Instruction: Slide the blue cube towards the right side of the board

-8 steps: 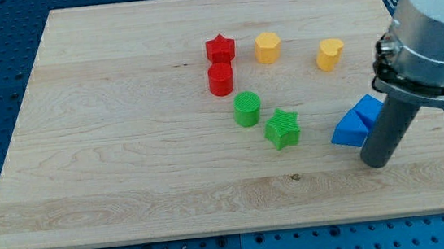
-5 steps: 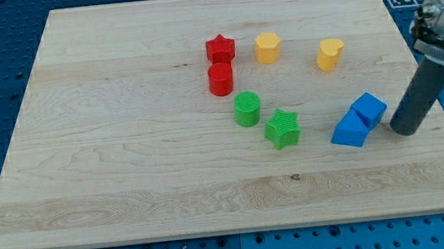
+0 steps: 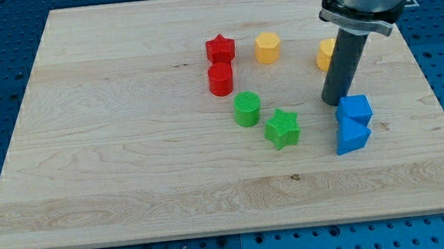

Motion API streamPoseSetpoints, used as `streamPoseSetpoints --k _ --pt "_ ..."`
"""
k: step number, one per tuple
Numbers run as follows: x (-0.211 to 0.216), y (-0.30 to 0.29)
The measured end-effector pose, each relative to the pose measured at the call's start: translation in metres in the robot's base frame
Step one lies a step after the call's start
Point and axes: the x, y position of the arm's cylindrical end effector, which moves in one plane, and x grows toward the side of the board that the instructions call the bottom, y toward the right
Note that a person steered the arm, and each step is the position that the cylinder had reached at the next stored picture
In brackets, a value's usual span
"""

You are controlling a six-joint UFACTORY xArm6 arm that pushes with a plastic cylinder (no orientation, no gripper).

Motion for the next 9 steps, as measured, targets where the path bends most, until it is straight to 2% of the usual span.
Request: streamPoseSetpoints --k 1,3,5,7,9 --pt "0.000 0.000" --pt "0.000 -0.041" --pt "0.012 -0.042" --pt "0.022 -0.037" --pt "0.022 0.001"
